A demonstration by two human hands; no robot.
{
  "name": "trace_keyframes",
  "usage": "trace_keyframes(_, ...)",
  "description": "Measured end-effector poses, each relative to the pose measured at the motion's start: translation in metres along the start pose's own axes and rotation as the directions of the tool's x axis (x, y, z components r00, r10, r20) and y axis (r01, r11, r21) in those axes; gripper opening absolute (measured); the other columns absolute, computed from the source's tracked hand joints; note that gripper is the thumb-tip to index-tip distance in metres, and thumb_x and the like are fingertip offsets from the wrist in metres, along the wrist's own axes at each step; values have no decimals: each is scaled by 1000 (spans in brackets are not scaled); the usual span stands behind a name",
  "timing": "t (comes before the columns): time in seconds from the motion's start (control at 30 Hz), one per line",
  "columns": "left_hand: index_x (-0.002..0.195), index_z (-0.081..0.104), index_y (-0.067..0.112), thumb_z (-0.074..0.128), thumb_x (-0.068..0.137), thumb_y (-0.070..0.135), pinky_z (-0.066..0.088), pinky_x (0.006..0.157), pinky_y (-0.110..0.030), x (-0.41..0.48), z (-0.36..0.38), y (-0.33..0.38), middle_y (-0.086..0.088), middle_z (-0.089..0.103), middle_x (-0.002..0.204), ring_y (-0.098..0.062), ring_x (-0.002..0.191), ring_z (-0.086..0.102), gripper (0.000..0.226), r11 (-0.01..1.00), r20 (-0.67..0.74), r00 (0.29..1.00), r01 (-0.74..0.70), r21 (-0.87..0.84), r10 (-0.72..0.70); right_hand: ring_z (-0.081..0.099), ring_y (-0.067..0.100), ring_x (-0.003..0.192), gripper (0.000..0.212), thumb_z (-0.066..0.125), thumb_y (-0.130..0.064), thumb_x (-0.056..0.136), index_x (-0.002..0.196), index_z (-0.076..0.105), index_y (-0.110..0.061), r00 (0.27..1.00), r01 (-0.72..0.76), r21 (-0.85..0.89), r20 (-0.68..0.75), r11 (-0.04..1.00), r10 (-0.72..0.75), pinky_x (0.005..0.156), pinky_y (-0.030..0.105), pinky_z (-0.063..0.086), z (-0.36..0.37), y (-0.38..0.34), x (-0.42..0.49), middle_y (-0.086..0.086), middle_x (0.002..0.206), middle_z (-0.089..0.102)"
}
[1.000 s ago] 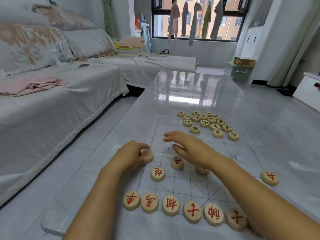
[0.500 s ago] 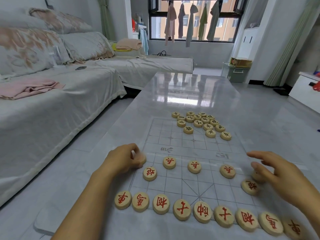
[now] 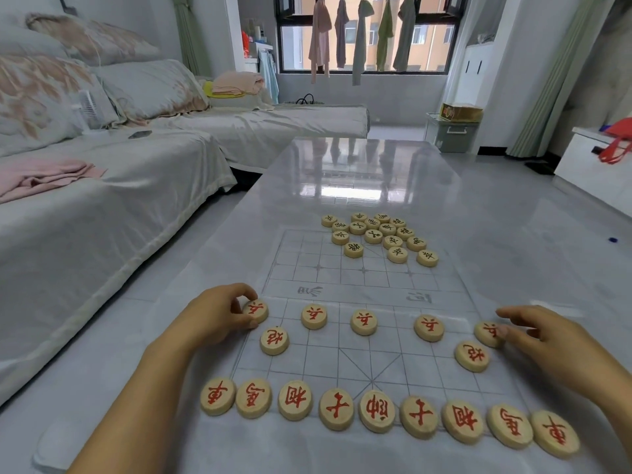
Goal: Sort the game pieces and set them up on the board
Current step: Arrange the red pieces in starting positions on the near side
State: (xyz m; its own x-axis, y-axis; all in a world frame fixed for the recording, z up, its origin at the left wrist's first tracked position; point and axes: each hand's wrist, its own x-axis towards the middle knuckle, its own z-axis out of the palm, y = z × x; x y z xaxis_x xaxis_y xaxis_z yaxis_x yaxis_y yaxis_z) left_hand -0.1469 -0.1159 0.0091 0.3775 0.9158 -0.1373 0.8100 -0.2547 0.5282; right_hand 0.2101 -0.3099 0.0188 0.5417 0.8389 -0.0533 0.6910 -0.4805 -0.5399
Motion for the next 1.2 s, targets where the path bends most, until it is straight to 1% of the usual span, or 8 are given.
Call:
trace_keyframes(0.13, 102, 53, 31, 68, 82, 25, 39, 64, -24, 0, 0, 1, 3, 56, 79, -13, 72, 51, 26, 1000, 3, 1000, 7, 10, -7, 49, 15, 102, 39, 57, -31, 87, 124, 54, -18, 1000, 2, -6, 25, 1000, -2, 93, 35, 40, -2, 6, 0, 5, 126, 55)
trace_keyframes(0.27, 105, 53, 30, 68, 81, 26, 40, 66, -25, 0, 1, 1, 2, 56, 81, -15, 75, 53, 29, 1000, 13, 1000, 20, 16, -20, 51, 21, 113, 42, 57, -27, 88, 128, 51, -17, 999, 24, -34, 28, 999, -23, 93, 32, 40, 0, 12, 1, 5, 129, 54)
trace_keyframes(0.33, 106, 52, 30, 68, 81, 26, 39, 66, -25, -1, 1, 2, 3, 55, 80, -14, 75, 52, 29, 999, 10, 1000, 22, 30, -22, 51, 20, 115, 44, 58, -26, 88, 130, 49, -17, 999, 46, -52, 22, 998, -45, 93, 29, 39, 1, 14, 1, 4, 131, 52)
trace_keyframes(0.43, 109, 53, 29, 67, 82, 26, 37, 68, -25, -1, 3, 4, 4, 54, 79, -14, 74, 51, 31, 998, 0, 1000, 20, 54, -20, 49, 19, 118, 49, 59, -30, 87, 133, 46, -19, 997, 74, -68, 11, 995, -73, 92, 27, 37, 4, 16, 2, 3, 133, 50)
trace_keyframes(0.57, 114, 53, 26, 67, 82, 28, 36, 68, -25, 0, 4, 4, 5, 52, 78, -13, 74, 49, 35, 997, -7, 1000, 22, 77, -22, 45, 18, 120, 53, 57, -36, 87, 136, 43, -21, 995, 102, -114, 14, 988, -101, 95, 29, 37, 6, 16, 2, 0, 133, 49)
trace_keyframes(0.7, 115, 53, 25, 68, 81, 27, 36, 65, -24, 0, 3, 2, 4, 54, 79, -12, 75, 50, 37, 998, -1, 1000, 27, 62, -26, 41, 19, 125, 54, 58, -38, 87, 136, 42, -21, 992, 126, -163, 12, 979, -126, 100, 32, 36, 8, 17, 4, 0, 136, 47)
trace_keyframes(0.93, 117, 52, 25, 68, 81, 27, 37, 63, -23, 1, 4, 0, 4, 55, 80, -12, 74, 51, 39, 998, -11, 1000, 19, 65, -18, 41, 18, 123, 54, 59, -37, 86, 134, 43, -19, 991, 130, -197, 13, 972, -130, 99, 30, 36, 11, 21, 8, 0, 134, 47)
trace_keyframes(1.2, 119, 50, 26, 70, 79, 29, 42, 68, -24, -1, 2, -5, -1, 59, 85, -16, 79, 56, 45, 999, 2, 999, 38, 28, -38, 39, 17, 122, 53, 61, -38, 85, 132, 45, -19, 991, 131, -167, 23, 977, -128, 99, 30, 35, 11, 25, 8, -1, 134, 45)
